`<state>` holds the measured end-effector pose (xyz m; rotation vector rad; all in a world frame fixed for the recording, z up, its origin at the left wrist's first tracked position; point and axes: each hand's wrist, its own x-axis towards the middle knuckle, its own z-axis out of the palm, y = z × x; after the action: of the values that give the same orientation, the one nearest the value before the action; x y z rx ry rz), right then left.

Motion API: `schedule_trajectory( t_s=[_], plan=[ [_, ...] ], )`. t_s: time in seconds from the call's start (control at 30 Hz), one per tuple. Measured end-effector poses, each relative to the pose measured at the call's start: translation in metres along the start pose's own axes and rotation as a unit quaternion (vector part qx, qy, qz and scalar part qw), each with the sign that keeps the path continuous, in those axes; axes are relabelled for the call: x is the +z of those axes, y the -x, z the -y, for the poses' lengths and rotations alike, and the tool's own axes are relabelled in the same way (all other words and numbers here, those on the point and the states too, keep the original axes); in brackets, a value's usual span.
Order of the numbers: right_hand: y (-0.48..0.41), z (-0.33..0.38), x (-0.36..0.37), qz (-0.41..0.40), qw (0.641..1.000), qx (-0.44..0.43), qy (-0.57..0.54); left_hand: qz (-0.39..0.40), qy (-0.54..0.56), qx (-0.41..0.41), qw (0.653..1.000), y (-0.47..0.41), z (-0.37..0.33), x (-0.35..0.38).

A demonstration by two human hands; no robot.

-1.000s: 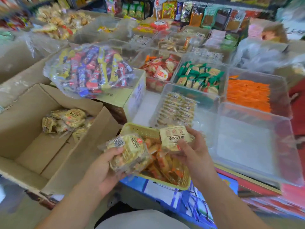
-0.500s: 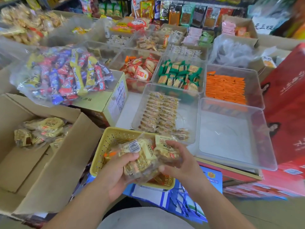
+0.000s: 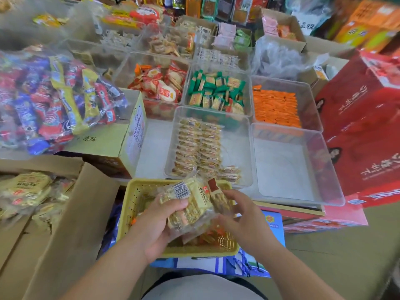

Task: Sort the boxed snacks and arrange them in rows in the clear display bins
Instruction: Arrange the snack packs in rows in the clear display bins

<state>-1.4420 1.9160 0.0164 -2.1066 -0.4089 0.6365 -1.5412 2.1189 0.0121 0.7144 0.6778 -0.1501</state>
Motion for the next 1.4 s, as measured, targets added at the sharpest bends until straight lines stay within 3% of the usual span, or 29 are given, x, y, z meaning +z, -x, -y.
schedule_trajectory(
  t_s=[0.23, 0.57, 0.77, 0.9, 1.03, 1.17, 1.27, 1.4],
  plan=[
    [-0.011, 0.003, -0.013, -0.013, 0.997, -0.029, 0.066, 0.017, 0.010, -0.002, 1.000, -0.011, -0.005, -0.004],
    [-0.064, -0.032, -0.075, -0.018, 0.997, -0.001, 0.077, -0.082, 0.050, 0.058, 0.994, -0.050, -0.006, 0.024],
    [-0.134, -0.041, -0.112, -0.040, 0.987, -0.082, 0.129, -0.138, 0.091, 0.093, 0.982, -0.087, -0.015, 0.038],
    [-0.182, -0.039, -0.123, -0.008, 0.934, -0.178, 0.309, -0.161, 0.095, 0.115, 0.976, -0.107, -0.022, 0.041],
    [-0.222, -0.034, -0.119, 0.090, 0.795, -0.208, 0.562, -0.165, 0.073, 0.116, 0.977, -0.115, -0.020, 0.039],
    [-0.243, -0.031, -0.100, 0.136, 0.719, -0.187, 0.655, -0.155, 0.099, 0.110, 0.977, -0.119, -0.018, 0.029],
    [-0.252, -0.036, -0.084, 0.172, 0.685, -0.173, 0.686, -0.147, 0.109, 0.096, 0.978, -0.119, -0.017, 0.023],
    [-0.260, -0.045, -0.066, 0.226, 0.693, -0.129, 0.673, -0.146, 0.101, 0.089, 0.980, -0.120, -0.017, 0.021]
  ],
)
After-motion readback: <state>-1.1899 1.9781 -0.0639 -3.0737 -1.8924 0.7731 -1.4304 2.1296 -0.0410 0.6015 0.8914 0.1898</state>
